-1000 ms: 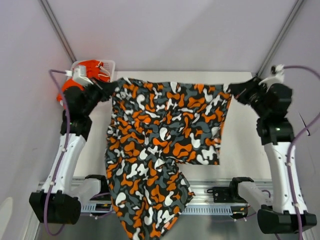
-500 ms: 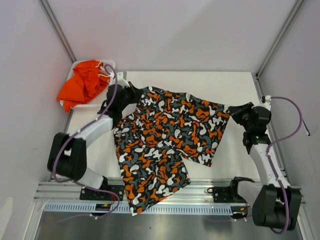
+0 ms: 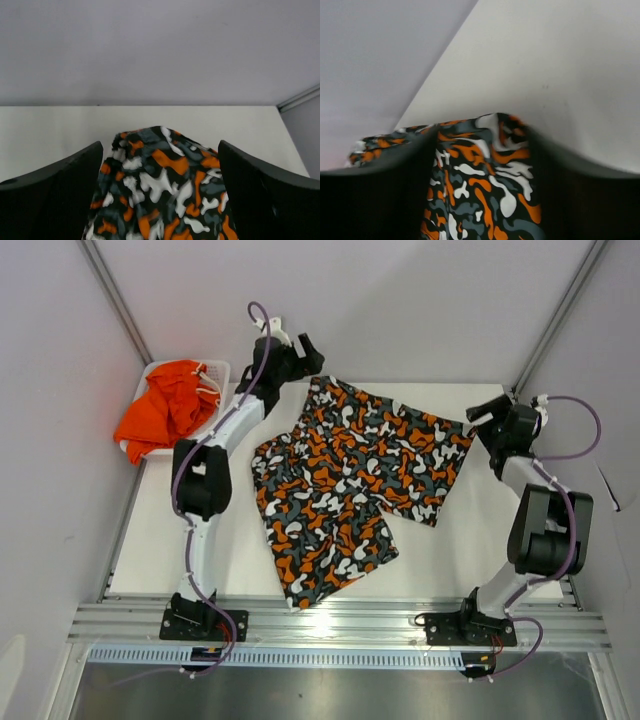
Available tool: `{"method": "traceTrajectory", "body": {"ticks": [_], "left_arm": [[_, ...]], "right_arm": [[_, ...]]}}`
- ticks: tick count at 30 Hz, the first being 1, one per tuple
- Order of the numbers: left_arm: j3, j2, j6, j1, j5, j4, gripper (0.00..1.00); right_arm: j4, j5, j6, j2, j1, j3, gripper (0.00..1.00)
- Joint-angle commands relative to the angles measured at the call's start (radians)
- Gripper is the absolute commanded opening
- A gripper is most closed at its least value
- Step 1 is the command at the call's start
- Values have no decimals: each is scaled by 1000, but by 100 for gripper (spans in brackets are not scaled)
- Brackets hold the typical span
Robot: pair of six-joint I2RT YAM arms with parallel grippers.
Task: Fold and stack the shorts
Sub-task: Flatten the shorts out
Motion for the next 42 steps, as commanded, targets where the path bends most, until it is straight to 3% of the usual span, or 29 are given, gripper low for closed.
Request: {"method": "traceTrajectory", "body": {"ticks": [1, 2, 3, 4, 6, 9, 14, 20, 25, 32, 36, 42], "left_arm": [[379, 82, 46, -1, -50, -388, 99], [376, 72, 58, -1, -73, -422, 99], [353, 3, 64, -1, -91, -438, 99], [199, -52, 60, 2, -128, -408, 99], [65, -173, 40, 11, -156, -336, 99], [-255, -378, -27, 40, -139, -220, 99], [-368, -490, -49, 86, -162, -290, 98], [-468, -513, -72, 125, -151, -340, 95], [-593, -551, -72, 143, -157, -332, 93], [-762, -585, -49, 178, -92, -201, 88], [-813, -588, -58, 182, -38, -124, 87], [-833, -550, -32, 201, 2, -70, 86]], "right_arm": [[-220, 69, -43, 73, 8, 250, 99], [-398, 150, -98, 101, 34, 360, 100], [-432, 155, -125, 97, 45, 376, 100], [-445, 158, -140, 81, 54, 367, 99], [-422, 145, -175, -14, 83, 282, 100], [-416, 119, -233, -154, 146, 194, 98], [-449, 46, -284, -313, 335, 36, 84], [-486, 178, -323, -446, 738, -64, 66], [-538, 338, -346, -358, 1133, -42, 62], [-577, 464, -295, -160, 1462, 14, 59], [-635, 539, -263, -66, 1597, 74, 60], [-649, 540, -245, 58, 1663, 154, 59]]}}
